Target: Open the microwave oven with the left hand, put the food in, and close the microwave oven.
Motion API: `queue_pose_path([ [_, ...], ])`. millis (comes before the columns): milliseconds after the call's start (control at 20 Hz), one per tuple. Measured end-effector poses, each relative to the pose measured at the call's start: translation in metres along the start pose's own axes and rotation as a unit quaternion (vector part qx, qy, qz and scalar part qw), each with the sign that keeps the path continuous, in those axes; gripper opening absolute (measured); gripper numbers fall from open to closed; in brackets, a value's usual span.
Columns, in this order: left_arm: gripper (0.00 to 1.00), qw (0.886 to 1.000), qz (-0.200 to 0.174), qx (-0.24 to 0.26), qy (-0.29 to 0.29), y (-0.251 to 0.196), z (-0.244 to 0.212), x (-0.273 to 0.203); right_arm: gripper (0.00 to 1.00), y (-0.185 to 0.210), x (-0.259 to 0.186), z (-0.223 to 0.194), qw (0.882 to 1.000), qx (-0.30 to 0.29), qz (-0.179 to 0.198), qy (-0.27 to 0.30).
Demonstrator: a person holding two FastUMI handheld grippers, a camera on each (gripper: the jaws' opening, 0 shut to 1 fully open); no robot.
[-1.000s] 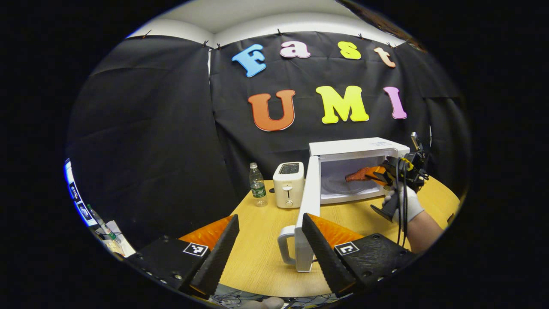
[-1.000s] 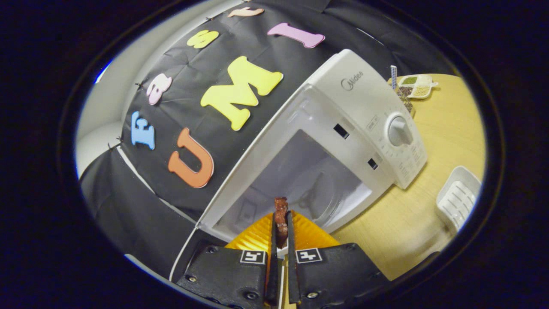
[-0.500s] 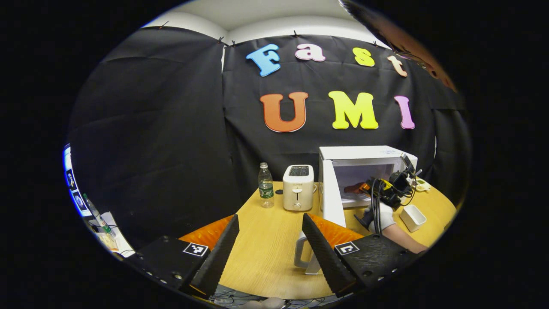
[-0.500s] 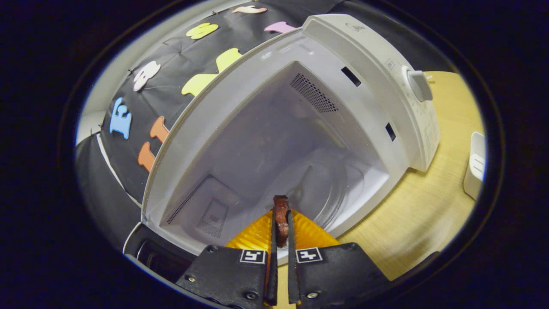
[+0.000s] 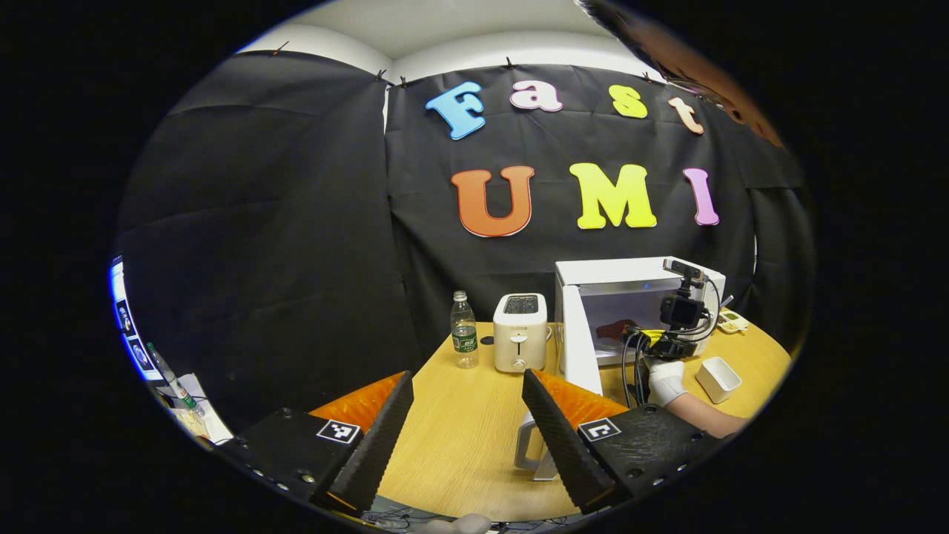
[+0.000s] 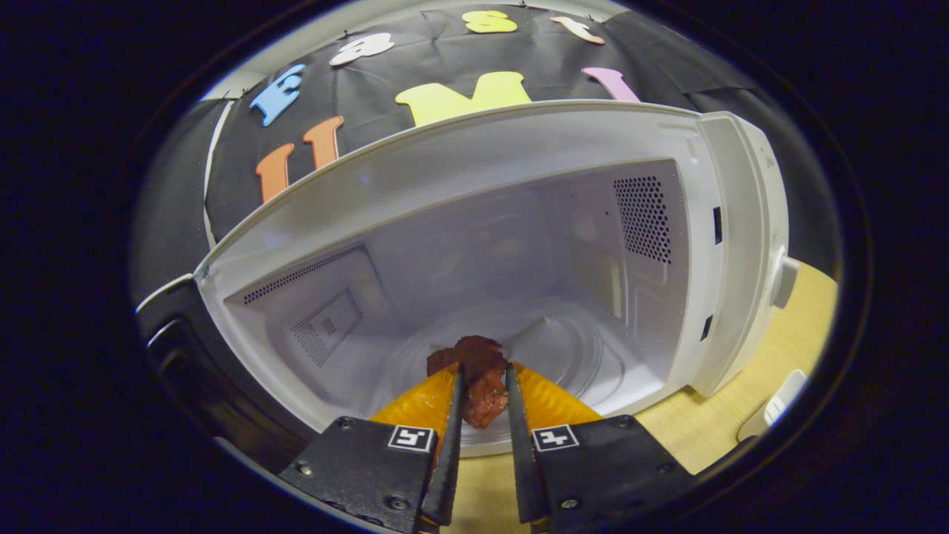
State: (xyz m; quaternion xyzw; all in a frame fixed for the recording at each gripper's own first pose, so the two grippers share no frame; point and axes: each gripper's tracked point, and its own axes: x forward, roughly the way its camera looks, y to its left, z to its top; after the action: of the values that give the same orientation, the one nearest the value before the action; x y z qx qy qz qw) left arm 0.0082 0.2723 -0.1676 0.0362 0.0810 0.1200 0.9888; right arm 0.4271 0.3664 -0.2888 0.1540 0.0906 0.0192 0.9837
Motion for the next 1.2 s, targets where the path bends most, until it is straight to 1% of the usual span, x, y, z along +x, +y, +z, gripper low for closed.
queue_pose_path([
  [50,0.91,1.000,0.004,0.001,-0.004,0.002,0.002,0.000,0.41,-0.003,0.001,0.000,1.000,-0.002,-0.002,0.001],
  [100,0.91,1.000,0.004,0.002,-0.006,0.003,0.003,-0.001,0.53,-0.005,0.001,0.002,1.000,0.001,-0.001,-0.001],
  [150,0.91,1.000,0.007,0.004,-0.003,0.003,0.000,-0.001,0.51,-0.006,0.000,0.004,1.000,0.005,0.000,-0.004],
  [200,0.91,1.000,0.007,0.006,-0.001,0.003,-0.003,0.000,0.66,-0.007,-0.001,0.006,1.000,0.009,0.003,-0.001],
  [250,0.91,1.000,0.009,0.007,0.004,0.003,-0.004,0.000,0.74,-0.008,-0.004,0.006,1.000,0.009,0.003,0.000],
  [300,0.91,1.000,0.010,0.006,0.005,0.004,-0.004,0.000,0.87,-0.010,-0.009,0.010,1.000,0.006,0.001,0.001],
  [350,0.91,1.000,0.011,0.007,0.005,0.003,-0.003,-0.001,0.82,-0.009,-0.016,0.018,1.000,0.003,0.003,-0.005],
  [400,0.91,1.000,0.012,0.009,0.003,0.004,0.000,0.000,0.90,-0.007,-0.027,0.031,1.000,-0.018,0.007,-0.016],
  [450,0.91,1.000,0.007,0.012,-0.005,0.001,0.007,0.000,0.90,-0.003,-0.039,0.042,0.999,-0.038,0.012,-0.022],
  [500,0.91,1.000,0.007,0.017,-0.013,0.000,0.014,-0.001,0.93,0.005,-0.053,0.054,0.998,-0.059,0.026,-0.029],
  [550,0.91,1.000,0.005,0.021,-0.021,-0.003,0.020,-0.001,0.90,0.013,-0.068,0.065,0.996,-0.080,0.041,-0.031],
  [600,0.91,0.999,0.000,0.022,-0.028,-0.006,0.028,-0.001,0.90,0.018,-0.084,0.078,0.994,-0.094,0.051,-0.033],
  [650,0.91,0.999,-0.006,0.019,-0.033,-0.011,0.036,-0.003,0.99,0.022,-0.102,0.089,0.992,-0.108,0.062,-0.034],
  [700,0.91,0.999,-0.011,0.018,-0.041,-0.015,0.046,-0.004,0.90,0.023,-0.120,0.099,0.989,-0.123,0.069,-0.034],
  [750,0.91,0.998,-0.012,0.020,-0.052,-0.017,0.057,-0.005,0.91,0.018,-0.142,0.111,0.988,-0.131,0.070,-0.033],
  [800,0.91,0.998,-0.015,0.021,-0.061,-0.021,0.068,-0.007,0.99,0.016,-0.163,0.123,0.987,-0.136,0.077,-0.034],
  [900,0.91,0.996,-0.036,0.012,-0.081,-0.033,0.090,-0.011,0.99,0.009,-0.208,0.144,0.987,-0.133,0.090,-0.024],
  [950,0.91,0.995,-0.046,0.006,-0.086,-0.039,0.099,-0.013,0.99,0.008,-0.230,0.160,0.985,-0.131,0.103,-0.033],
  [1150,0.91,0.993,-0.055,-0.007,-0.105,-0.047,0.123,-0.021,0.99,-0.026,-0.299,0.207,0.982,-0.154,0.105,-0.027],
  [1200,0.91,0.992,-0.057,-0.009,-0.108,-0.049,0.127,-0.023,0.99,-0.039,-0.312,0.218,0.982,-0.158,0.098,-0.030],
])
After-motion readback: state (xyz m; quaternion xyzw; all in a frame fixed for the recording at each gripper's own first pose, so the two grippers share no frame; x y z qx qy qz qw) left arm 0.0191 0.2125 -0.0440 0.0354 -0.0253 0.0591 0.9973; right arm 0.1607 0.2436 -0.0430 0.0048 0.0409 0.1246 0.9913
